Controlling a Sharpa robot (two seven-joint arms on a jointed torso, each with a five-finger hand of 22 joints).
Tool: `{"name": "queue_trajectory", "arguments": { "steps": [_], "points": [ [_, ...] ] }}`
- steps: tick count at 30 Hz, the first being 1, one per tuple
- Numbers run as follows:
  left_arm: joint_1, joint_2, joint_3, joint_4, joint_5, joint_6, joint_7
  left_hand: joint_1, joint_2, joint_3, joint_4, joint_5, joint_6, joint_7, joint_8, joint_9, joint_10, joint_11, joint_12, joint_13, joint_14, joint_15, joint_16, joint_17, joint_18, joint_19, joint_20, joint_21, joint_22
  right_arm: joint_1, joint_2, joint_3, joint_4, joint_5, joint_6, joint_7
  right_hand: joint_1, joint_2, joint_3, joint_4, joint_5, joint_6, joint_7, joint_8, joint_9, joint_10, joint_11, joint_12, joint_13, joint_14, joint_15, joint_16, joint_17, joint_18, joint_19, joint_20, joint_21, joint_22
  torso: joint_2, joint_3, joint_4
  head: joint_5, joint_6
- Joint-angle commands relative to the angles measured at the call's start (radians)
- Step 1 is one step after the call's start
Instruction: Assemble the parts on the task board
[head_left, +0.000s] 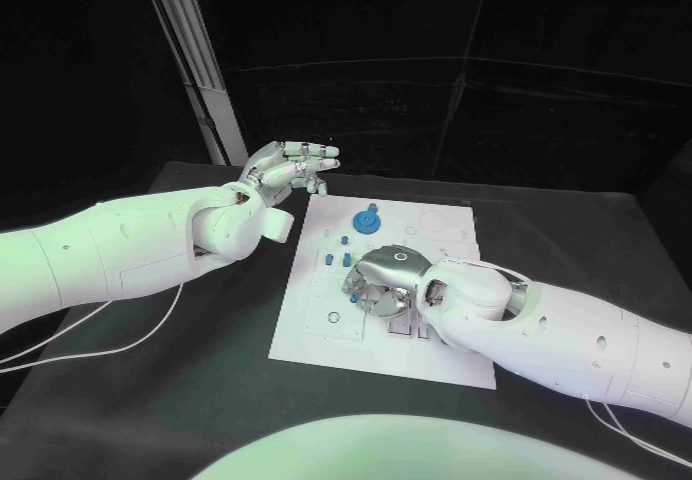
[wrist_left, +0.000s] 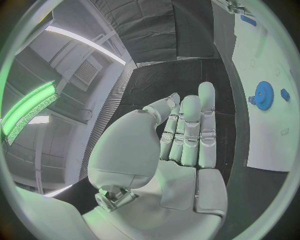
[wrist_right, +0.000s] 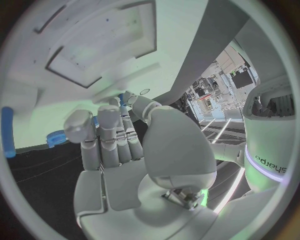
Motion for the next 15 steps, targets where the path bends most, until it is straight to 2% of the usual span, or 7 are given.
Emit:
{"name": "queue_trajectory", "arguments": {
  "steps": [1,8,12,15],
  "points": [
    [0.002,0.001,0.001,0.000,0.003,0.018,-0.001,0.000,0.006,-0.003,-0.003,0.001,-0.004,0.001,0.007,0.000,-0.010,0.000,0.006,-0.002,-0.005,-0.001,-0.005,-0.001,0.014,-0.007,-0.001,-0.004,-0.001,0.001,-0.001,0.000,0.003,-0.009,-0.058,-0.013,-0.007,-0.004,-0.010,0.001,0.007,-0.015,-0.001,-0.002,0.001,-0.011,-0.001,0.005,0.002,-0.006,0.005,-0.004,-0.003,0.002,-0.008,0.002,-0.005,-0.006,0.000,0.0001,-0.0004,0.000,0.001],
    [0.002,0.001,0.001,-0.002,0.003,0.023,-0.006,0.000,0.006,-0.003,-0.003,0.001,-0.004,0.001,0.007,0.000,-0.010,0.000,0.006,-0.002,-0.005,-0.001,-0.005,-0.001,0.014,-0.007,-0.001,-0.004,-0.001,-0.001,-0.019,0.000,0.023,-0.001,-0.116,-0.007,-0.010,-0.007,-0.018,0.006,0.013,-0.028,-0.001,-0.001,0.002,-0.018,-0.001,0.010,0.003,-0.006,0.005,-0.003,-0.004,0.003,-0.011,0.003,-0.008,-0.011,-0.001,0.0010,-0.0007,-0.001,0.004],
    [0.002,0.000,0.001,-0.004,0.003,0.026,-0.008,0.000,0.006,-0.003,-0.003,0.001,-0.004,0.001,0.007,0.000,-0.010,0.000,0.006,-0.002,-0.005,-0.001,-0.005,-0.001,0.014,-0.007,-0.001,-0.004,-0.001,-0.003,-0.053,0.000,0.052,0.004,-0.147,-0.007,-0.005,0.000,-0.017,0.008,0.031,-0.022,-0.001,0.005,0.005,-0.012,-0.002,0.019,0.005,-0.006,0.004,-0.001,-0.003,0.002,-0.008,0.002,-0.005,-0.006,-0.002,0.0007,-0.0013,-0.005,0.008],
    [0.002,-0.001,0.001,-0.005,0.003,0.027,-0.010,-0.001,0.006,-0.003,-0.003,0.000,-0.005,0.001,0.007,0.000,-0.012,0.000,0.007,-0.002,-0.006,-0.001,-0.005,-0.002,0.014,-0.007,0.000,-0.004,-0.001,-0.004,-0.087,0.001,0.080,0.012,-0.157,-0.013,-0.001,0.003,-0.016,0.009,0.035,-0.008,-0.001,0.011,0.008,-0.008,-0.003,0.025,0.005,-0.006,0.003,0.000,-0.004,0.002,-0.007,0.002,-0.004,-0.004,-0.003,0.0010,-0.0046,-0.008,0.012]
  ]
}}
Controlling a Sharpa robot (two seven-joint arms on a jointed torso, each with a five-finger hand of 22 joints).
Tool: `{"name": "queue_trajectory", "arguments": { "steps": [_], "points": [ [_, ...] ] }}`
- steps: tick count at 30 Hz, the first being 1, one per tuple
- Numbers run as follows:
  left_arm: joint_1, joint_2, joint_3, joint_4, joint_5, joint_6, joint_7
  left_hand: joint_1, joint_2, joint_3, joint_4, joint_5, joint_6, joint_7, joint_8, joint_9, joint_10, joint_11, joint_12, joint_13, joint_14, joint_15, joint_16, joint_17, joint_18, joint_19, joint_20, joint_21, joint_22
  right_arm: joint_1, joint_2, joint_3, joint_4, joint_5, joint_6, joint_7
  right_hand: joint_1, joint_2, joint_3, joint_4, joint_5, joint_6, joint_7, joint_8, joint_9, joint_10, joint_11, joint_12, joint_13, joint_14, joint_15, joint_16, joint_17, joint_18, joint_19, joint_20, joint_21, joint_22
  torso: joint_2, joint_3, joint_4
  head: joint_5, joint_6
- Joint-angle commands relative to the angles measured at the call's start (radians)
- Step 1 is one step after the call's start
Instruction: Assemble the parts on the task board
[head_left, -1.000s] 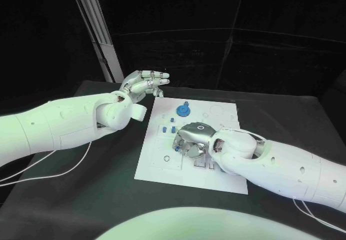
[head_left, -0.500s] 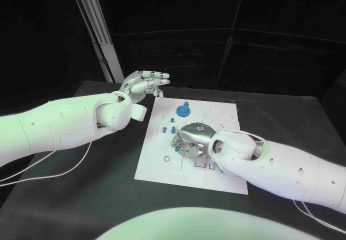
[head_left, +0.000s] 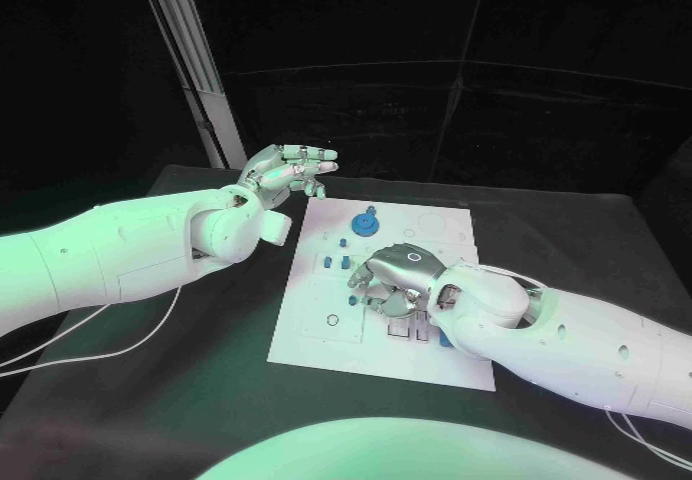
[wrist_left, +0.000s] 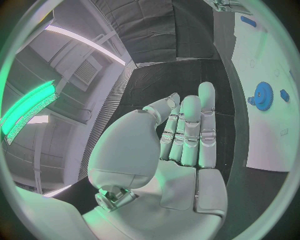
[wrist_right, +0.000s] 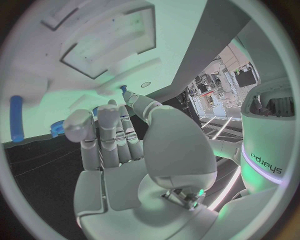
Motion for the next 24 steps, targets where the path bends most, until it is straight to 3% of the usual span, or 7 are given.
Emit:
{"name": "queue_trajectory", "arguments": {
  "steps": [1,3,4,9,13,17,24],
  "points": [
    [0.002,-0.001,0.001,-0.001,0.003,0.017,-0.003,-0.001,0.006,-0.003,-0.003,0.000,-0.005,0.001,0.003,0.000,-0.004,0.000,0.003,-0.001,-0.006,-0.001,-0.005,-0.002,0.014,-0.007,0.000,-0.004,-0.001,0.001,-0.034,0.001,0.033,0.019,-0.061,-0.011,0.004,0.008,-0.004,0.004,0.006,0.013,0.000,0.005,0.002,0.003,-0.003,0.006,0.001,-0.002,0.000,0.000,-0.002,0.002,-0.003,-0.002,0.001,0.002,-0.002,0.0005,-0.0046,-0.006,0.006],
    [0.002,-0.002,0.001,-0.002,0.003,0.018,-0.003,-0.001,0.006,-0.003,-0.003,0.000,-0.005,0.001,0.003,0.000,-0.004,0.000,0.003,-0.001,-0.006,-0.001,-0.005,-0.002,0.014,-0.007,0.000,-0.004,-0.001,0.001,-0.065,0.005,0.056,0.040,-0.047,-0.034,0.003,0.008,-0.006,0.006,0.004,0.020,0.000,0.007,0.003,0.004,-0.003,0.008,0.001,-0.002,-0.001,0.001,-0.001,0.001,-0.002,-0.002,0.002,0.004,-0.001,0.0003,-0.0038,-0.011,0.011],
    [0.002,-0.002,0.001,-0.002,0.003,0.019,-0.004,-0.001,0.006,-0.003,-0.003,0.000,-0.005,0.001,0.003,0.000,-0.004,0.000,0.003,-0.001,-0.006,-0.001,-0.005,-0.002,0.014,-0.007,0.000,-0.004,-0.001,0.002,-0.086,0.019,0.066,0.059,-0.031,-0.056,-0.005,0.001,-0.014,0.010,-0.006,0.023,-0.003,0.007,0.003,0.004,-0.004,0.010,0.001,-0.003,-0.001,-0.001,-0.005,0.001,-0.002,-0.002,0.002,0.003,-0.001,0.0002,-0.0053,-0.014,0.015],
    [0.002,-0.002,0.001,0.000,0.003,0.022,-0.004,-0.001,0.006,-0.003,-0.003,0.000,-0.005,0.001,0.003,0.000,-0.004,0.000,0.003,-0.001,-0.006,-0.001,-0.005,-0.002,0.014,-0.007,0.000,-0.004,-0.001,0.009,-0.146,0.061,0.075,0.104,-0.004,-0.098,-0.027,-0.025,-0.055,0.025,-0.025,0.021,-0.010,0.001,0.001,-0.024,-0.006,0.006,-0.003,-0.007,-0.002,-0.013,-0.024,0.003,-0.009,-0.001,-0.007,-0.010,-0.004,-0.0005,-0.0095,-0.025,0.023],
    [0.002,-0.002,0.001,-0.001,0.003,0.023,-0.004,-0.001,0.006,-0.003,-0.003,0.000,-0.005,0.001,0.003,0.000,-0.004,0.000,0.003,-0.001,-0.006,-0.001,-0.005,-0.002,0.014,-0.007,0.000,-0.004,-0.001,0.018,-0.172,0.078,0.066,0.122,0.001,-0.101,-0.018,-0.029,-0.067,0.021,-0.028,0.015,-0.012,-0.003,0.000,-0.028,-0.007,0.009,-0.002,-0.006,-0.002,-0.011,-0.022,0.003,-0.008,-0.001,-0.007,-0.010,-0.005,0.0009,-0.0109,-0.029,0.028],
    [0.002,-0.002,0.001,-0.001,0.003,0.024,-0.004,-0.001,0.006,-0.004,-0.004,0.001,-0.006,0.001,0.004,0.000,-0.007,0.001,0.004,-0.001,-0.007,-0.001,-0.006,-0.003,0.014,-0.007,0.000,-0.004,-0.002,0.025,-0.193,0.088,0.050,0.131,0.012,-0.098,-0.011,-0.034,-0.094,0.020,-0.027,0.007,-0.011,-0.004,-0.001,-0.046,-0.006,0.009,-0.003,-0.008,-0.002,-0.019,-0.034,0.004,-0.013,-0.001,-0.013,-0.020,-0.003,-0.0010,-0.0085,-0.036,0.033],
    [0.001,0.000,0.000,-0.004,0.003,0.026,-0.005,-0.001,0.006,-0.004,-0.004,0.001,-0.006,0.001,0.004,0.000,-0.007,0.001,0.004,-0.001,-0.007,-0.001,-0.006,-0.003,0.014,-0.007,0.000,-0.004,-0.002,0.029,-0.204,0.093,0.032,0.137,0.070,-0.088,0.005,-0.028,-0.136,0.022,-0.025,0.000,-0.015,-0.004,-0.001,-0.079,-0.005,0.008,-0.002,-0.009,0.001,-0.028,-0.049,0.007,-0.019,0.000,-0.023,-0.034,-0.003,-0.0007,-0.0065,-0.043,0.034]
  ]
}}
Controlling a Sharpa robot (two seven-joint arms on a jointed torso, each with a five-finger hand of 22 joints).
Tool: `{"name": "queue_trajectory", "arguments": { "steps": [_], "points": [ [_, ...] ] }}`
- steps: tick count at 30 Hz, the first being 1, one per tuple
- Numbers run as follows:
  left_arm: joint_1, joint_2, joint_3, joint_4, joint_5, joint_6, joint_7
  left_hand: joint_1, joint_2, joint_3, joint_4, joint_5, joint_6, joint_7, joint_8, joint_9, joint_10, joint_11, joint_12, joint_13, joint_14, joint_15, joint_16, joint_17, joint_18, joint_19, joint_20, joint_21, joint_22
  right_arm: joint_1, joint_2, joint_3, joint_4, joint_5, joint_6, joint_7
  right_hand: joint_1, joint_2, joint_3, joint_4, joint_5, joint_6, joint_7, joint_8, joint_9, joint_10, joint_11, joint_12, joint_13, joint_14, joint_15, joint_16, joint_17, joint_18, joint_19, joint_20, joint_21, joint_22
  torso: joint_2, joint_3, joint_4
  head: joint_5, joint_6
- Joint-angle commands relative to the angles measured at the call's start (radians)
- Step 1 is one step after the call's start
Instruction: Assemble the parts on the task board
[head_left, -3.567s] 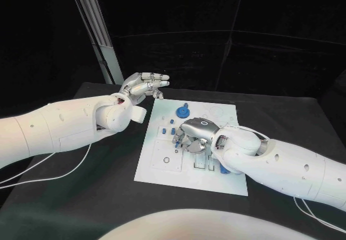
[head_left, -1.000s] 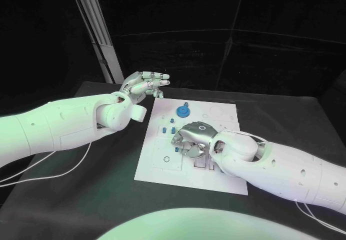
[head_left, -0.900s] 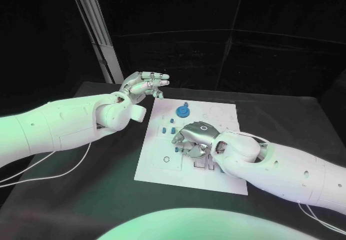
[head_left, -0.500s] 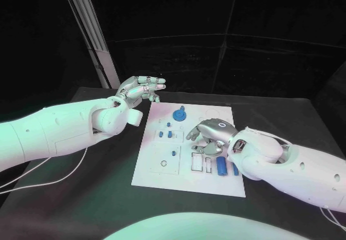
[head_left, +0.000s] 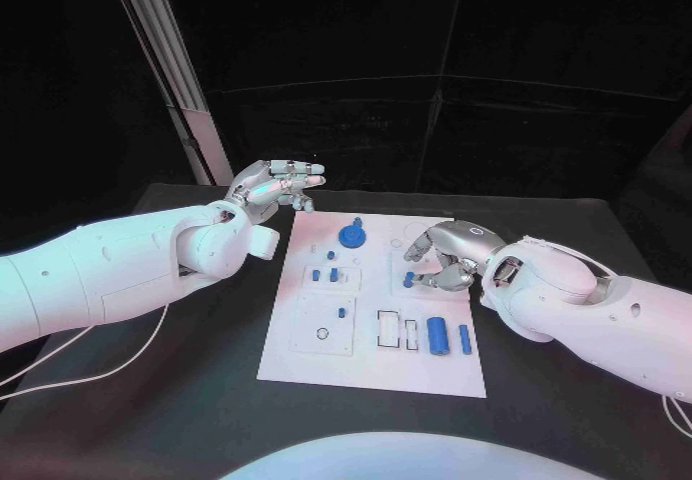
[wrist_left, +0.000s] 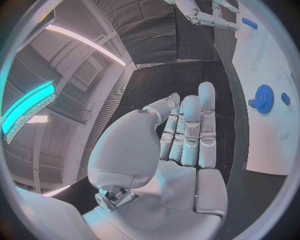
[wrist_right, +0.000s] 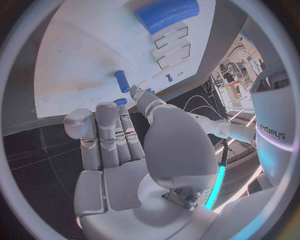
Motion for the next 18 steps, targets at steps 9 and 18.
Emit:
{"name": "queue_trajectory", "arguments": {
  "steps": [9,18],
  "points": [
    [0.001,0.002,0.001,-0.001,0.003,0.014,0.002,-0.001,0.006,-0.004,-0.003,0.001,-0.006,0.002,0.004,0.000,-0.008,0.001,0.004,-0.002,-0.007,0.000,-0.006,-0.001,0.014,-0.008,0.000,-0.005,-0.002,0.003,0.015,0.002,-0.023,0.011,0.087,0.009,0.037,0.021,-0.021,-0.004,0.002,-0.008,-0.002,-0.003,0.000,-0.013,0.000,0.015,0.001,-0.011,0.000,-0.011,-0.013,0.010,-0.014,0.002,-0.015,-0.019,0.000,-0.0009,0.0028,-0.003,0.000],
    [0.001,0.002,0.001,-0.001,0.003,0.014,0.002,-0.003,0.007,-0.005,-0.003,0.001,-0.007,0.002,0.004,-0.001,-0.010,0.002,0.004,-0.002,-0.007,0.000,-0.006,-0.001,0.014,-0.008,0.000,-0.005,-0.002,0.002,0.048,0.002,-0.048,-0.009,0.127,0.017,0.055,0.050,-0.007,-0.004,0.000,0.012,-0.007,0.002,0.002,0.028,-0.008,0.044,0.002,-0.006,-0.006,-0.003,-0.005,0.008,-0.003,-0.002,-0.008,-0.006,0.001,-0.0006,0.0020,-0.003,-0.004]
  ]
}}
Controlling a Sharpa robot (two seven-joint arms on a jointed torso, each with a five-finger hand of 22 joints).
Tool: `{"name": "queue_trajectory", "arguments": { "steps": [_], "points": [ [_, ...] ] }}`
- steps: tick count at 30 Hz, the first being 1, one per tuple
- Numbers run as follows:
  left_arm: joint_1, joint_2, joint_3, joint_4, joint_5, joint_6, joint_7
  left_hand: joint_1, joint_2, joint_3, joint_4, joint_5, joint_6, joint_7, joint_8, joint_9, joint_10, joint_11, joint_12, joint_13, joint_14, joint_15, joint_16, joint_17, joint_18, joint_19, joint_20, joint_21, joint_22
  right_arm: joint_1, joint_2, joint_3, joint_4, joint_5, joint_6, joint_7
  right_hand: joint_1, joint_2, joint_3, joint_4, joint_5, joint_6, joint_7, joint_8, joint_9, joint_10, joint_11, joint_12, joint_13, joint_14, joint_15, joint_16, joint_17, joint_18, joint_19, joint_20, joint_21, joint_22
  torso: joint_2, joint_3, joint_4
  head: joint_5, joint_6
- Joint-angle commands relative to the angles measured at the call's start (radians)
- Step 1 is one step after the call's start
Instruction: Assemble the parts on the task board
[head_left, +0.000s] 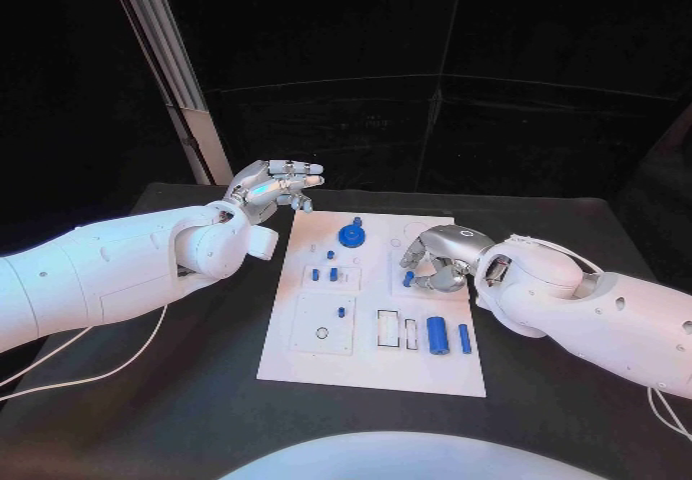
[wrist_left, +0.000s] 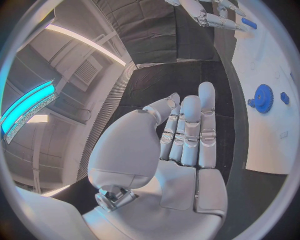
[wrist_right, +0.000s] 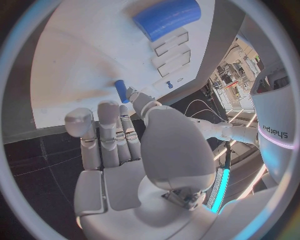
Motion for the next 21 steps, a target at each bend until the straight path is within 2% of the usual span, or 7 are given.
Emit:
{"name": "queue_trajectory", "arguments": {
  "steps": [1,5,10,21],
  "points": [
    [0.002,0.001,0.001,0.001,0.003,0.012,0.003,-0.003,0.007,-0.005,-0.003,0.001,-0.007,0.002,0.004,-0.001,-0.007,-0.002,0.004,-0.001,-0.007,0.000,-0.006,-0.001,0.014,-0.008,0.000,-0.005,-0.001,0.002,0.009,0.001,-0.004,-0.016,0.044,0.014,0.007,0.013,0.013,0.002,0.000,0.012,0.000,0.002,0.002,0.021,-0.003,0.012,0.001,0.002,-0.007,0.004,0.008,0.007,0.005,-0.004,0.005,0.008,0.001,0.0002,-0.0009,0.003,-0.003],
    [0.002,0.000,0.001,0.002,0.003,0.013,0.002,-0.003,0.007,-0.005,-0.003,0.001,-0.007,0.002,0.004,-0.001,-0.007,-0.002,0.004,-0.001,-0.007,0.000,-0.006,-0.001,0.014,-0.008,0.000,-0.005,-0.001,0.002,0.017,0.001,-0.009,-0.025,0.050,0.014,0.023,0.030,0.046,-0.003,-0.017,0.039,-0.003,0.010,0.005,0.058,-0.010,0.022,0.001,0.007,-0.013,0.014,0.018,0.006,0.011,-0.009,0.011,0.017,-0.001,0.0002,-0.0012,0.002,-0.004],
    [0.002,-0.001,0.001,0.003,0.003,0.015,0.000,-0.004,0.008,-0.005,-0.002,0.001,-0.007,0.002,0.005,-0.001,-0.008,-0.002,0.005,-0.001,-0.005,0.000,-0.002,0.006,0.014,-0.008,0.000,-0.005,-0.001,0.002,0.020,0.000,-0.015,-0.041,0.049,0.010,0.030,0.039,0.079,-0.008,-0.025,0.078,-0.008,0.021,0.009,0.098,-0.018,0.027,0.001,0.013,-0.019,0.033,0.039,0.002,0.024,-0.015,0.026,0.040,-0.001,0.0005,-0.0007,0.001,-0.006],
    [0.002,0.001,0.001,0.000,0.003,0.016,-0.003,-0.002,0.012,-0.003,-0.003,0.002,-0.009,0.002,0.006,-0.001,-0.011,-0.002,0.007,-0.001,-0.003,0.000,0.000,0.009,0.014,-0.007,0.001,-0.005,-0.001,0.001,0.025,0.000,-0.016,-0.061,0.029,0.005,0.027,0.034,0.089,-0.009,-0.027,0.088,-0.007,0.021,0.009,0.109,-0.020,0.022,0.000,0.016,-0.021,0.042,0.048,0.000,0.030,-0.017,0.032,0.050,0.000,0.0003,-0.0017,0.005,-0.008]
  ]
}}
